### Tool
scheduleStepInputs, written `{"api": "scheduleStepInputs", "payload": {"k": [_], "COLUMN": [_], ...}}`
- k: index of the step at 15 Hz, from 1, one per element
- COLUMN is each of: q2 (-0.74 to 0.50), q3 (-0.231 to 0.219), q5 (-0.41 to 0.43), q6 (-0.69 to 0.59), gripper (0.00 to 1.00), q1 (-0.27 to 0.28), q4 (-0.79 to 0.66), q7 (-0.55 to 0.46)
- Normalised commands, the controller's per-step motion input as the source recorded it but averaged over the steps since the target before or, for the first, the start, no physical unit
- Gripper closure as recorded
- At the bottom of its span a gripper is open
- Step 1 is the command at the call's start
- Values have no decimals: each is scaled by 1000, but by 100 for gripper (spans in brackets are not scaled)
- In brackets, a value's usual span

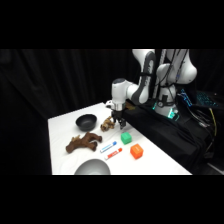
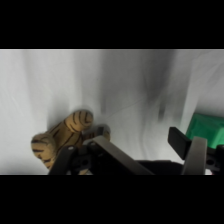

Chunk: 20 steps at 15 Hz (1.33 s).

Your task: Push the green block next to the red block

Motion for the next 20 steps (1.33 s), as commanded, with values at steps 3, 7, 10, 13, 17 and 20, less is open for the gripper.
{"api": "scheduleStepInputs", "payload": {"k": [3,7,10,13,17,20], "q2": [24,20,26,35,-75,-476], "q3": [-81,-194,-206,-210,-153,-80], "q5": [-225,-320,-328,-315,-149,-104], "q6": [163,152,105,67,-168,-561], "gripper": [0,0,0,0,0,0], "q1": [354,493,512,482,237,-61], "q4": [-45,-47,-18,7,68,102], "q7": [347,447,462,437,238,19]}}
